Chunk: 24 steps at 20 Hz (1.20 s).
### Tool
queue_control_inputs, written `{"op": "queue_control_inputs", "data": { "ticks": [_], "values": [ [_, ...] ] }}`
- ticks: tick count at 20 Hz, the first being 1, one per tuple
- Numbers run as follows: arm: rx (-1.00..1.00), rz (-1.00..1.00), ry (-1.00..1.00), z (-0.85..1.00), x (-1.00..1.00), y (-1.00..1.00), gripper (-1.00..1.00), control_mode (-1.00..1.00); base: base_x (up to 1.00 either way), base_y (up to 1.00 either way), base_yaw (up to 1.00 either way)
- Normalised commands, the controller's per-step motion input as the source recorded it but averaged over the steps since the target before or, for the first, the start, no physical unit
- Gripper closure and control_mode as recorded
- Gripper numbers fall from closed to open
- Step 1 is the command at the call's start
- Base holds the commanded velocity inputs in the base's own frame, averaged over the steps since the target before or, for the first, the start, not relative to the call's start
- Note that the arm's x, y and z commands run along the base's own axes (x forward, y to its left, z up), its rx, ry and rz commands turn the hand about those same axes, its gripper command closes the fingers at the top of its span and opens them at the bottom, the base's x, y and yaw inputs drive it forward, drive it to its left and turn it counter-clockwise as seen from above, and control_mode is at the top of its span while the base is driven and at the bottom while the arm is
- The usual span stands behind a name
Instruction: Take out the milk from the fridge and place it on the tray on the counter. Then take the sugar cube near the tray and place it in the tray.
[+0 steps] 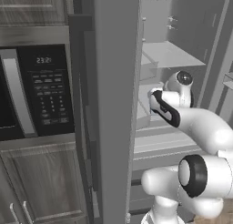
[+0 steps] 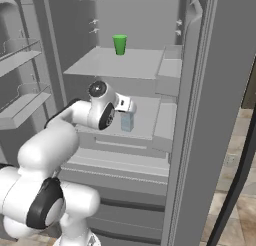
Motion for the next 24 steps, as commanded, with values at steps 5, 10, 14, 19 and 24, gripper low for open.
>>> {"op": "queue_control_inputs", "data": {
  "ticks": [5, 10, 14, 19, 24],
  "values": [
    [0.0, 0.0, 0.0, -0.05, 0.36, -0.03, -1.0, -1.0, 0.0, 0.0, 0.0],
    [0.01, 0.0, 0.0, -0.1, 0.18, -0.13, -1.0, -1.0, 0.0, 0.0, 0.0],
    [0.03, 0.0, 0.0, -0.11, 0.17, -0.13, -1.0, -1.0, 0.0, 0.0, 0.0],
    [0.01, 0.0, 0.0, -0.12, 0.2, 0.0, -1.0, -1.0, 0.0, 0.0, 0.0],
    [0.0, 0.0, 0.0, -0.06, 0.21, 0.0, -1.0, -1.0, 0.0, 0.0, 0.0]
  ]
}}
